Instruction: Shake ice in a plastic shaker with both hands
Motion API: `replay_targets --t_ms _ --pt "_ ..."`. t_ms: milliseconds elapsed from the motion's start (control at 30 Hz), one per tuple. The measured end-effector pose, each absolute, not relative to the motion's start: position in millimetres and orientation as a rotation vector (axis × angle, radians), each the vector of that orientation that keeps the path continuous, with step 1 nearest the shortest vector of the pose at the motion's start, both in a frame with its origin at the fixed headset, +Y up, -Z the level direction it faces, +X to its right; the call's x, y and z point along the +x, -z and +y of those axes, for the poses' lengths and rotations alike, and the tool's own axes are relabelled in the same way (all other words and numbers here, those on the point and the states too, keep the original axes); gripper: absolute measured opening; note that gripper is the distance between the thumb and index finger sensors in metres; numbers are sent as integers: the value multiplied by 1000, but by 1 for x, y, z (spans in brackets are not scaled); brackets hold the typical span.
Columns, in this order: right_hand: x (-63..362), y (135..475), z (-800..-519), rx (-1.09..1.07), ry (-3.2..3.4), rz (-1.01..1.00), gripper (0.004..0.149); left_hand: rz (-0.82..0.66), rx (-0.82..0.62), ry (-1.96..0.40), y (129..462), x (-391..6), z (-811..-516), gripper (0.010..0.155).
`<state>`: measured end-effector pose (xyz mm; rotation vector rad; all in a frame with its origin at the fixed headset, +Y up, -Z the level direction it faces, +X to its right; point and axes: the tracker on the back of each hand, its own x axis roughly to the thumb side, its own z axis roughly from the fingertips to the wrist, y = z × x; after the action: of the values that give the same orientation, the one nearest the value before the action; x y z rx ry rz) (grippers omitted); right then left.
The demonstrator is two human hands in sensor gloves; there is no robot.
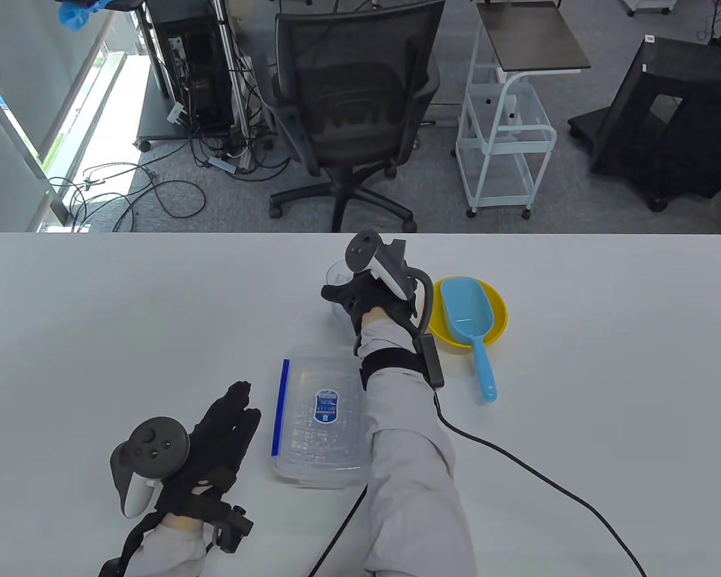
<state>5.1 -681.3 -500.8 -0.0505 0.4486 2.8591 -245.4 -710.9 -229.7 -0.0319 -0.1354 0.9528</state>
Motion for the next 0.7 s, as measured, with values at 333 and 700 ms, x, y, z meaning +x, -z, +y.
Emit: replay_targets --t_ms 333,700 --pt "4 507 -702 -55 -2845 471 111 -137 -39 -939 231 -243 -712 67" --pt "61 451 -634 10 -2802 -91 108 -204 -12 -888 227 -236 -702 66"
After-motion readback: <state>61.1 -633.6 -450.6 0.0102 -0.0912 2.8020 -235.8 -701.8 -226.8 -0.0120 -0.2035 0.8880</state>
